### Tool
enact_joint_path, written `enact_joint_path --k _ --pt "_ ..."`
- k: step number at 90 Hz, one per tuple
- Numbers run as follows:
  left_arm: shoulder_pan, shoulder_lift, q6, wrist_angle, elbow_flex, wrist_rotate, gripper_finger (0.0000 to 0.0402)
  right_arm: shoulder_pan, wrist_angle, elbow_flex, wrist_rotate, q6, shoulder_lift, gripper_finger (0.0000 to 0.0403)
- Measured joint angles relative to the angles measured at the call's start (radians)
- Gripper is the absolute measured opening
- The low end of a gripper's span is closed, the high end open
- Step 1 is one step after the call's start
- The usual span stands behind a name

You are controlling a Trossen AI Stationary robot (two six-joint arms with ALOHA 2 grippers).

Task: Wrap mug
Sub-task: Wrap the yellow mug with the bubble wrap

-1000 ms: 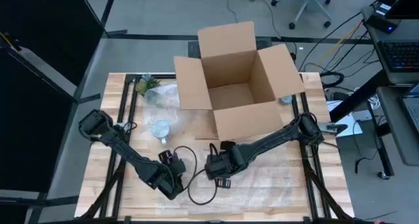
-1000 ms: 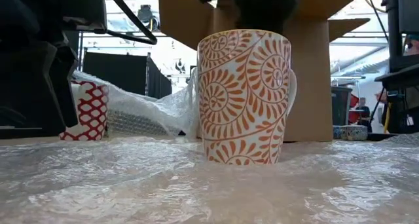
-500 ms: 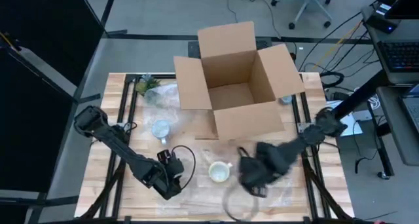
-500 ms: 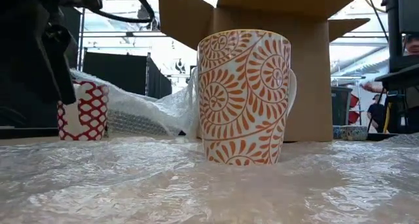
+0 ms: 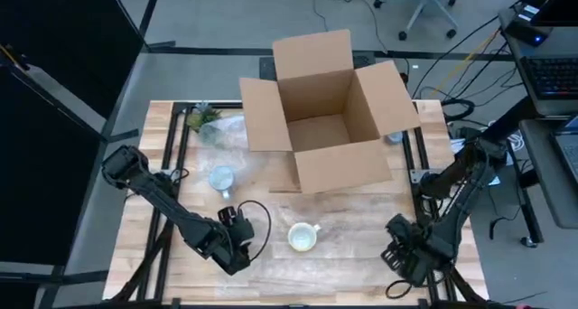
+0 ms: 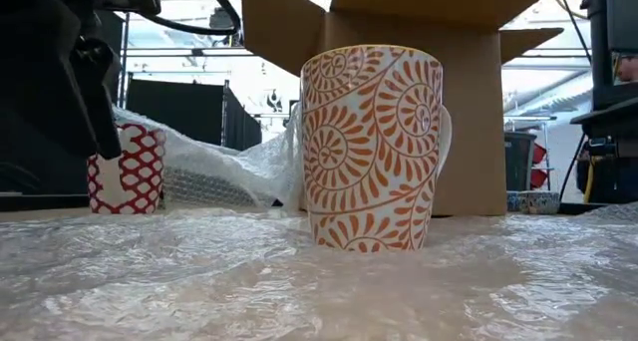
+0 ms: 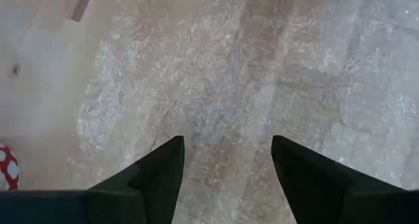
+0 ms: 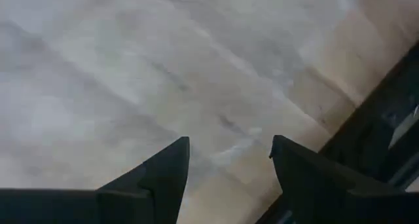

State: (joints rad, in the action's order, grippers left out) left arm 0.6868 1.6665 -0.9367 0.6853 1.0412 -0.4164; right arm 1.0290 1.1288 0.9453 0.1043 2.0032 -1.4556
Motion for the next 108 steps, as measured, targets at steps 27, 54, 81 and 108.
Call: enact_joint_path --k 27,54,81,108 --pt "-0.006 0.0 0.0 -0.032 0.0 0.0 0.0219 0.057 -0.297 -0.289 0.006 0.158 0.042 0.0203" --pt "-0.033 0.0 0.006 -0.036 0.0 0.0 0.0219 0.059 -0.486 -0.348 0.162 0.126 0.053 0.0123" --pt "-0.052 0.0 0.037 -0.07 0.0 -0.004 0.0219 0.059 -0.597 -0.326 0.238 -0.025 0.076 0.0009" --pt "-0.061 0.001 0.058 -0.111 0.0 -0.008 0.0219 0.005 -0.595 -0.152 0.536 -0.47 0.181 0.0001"
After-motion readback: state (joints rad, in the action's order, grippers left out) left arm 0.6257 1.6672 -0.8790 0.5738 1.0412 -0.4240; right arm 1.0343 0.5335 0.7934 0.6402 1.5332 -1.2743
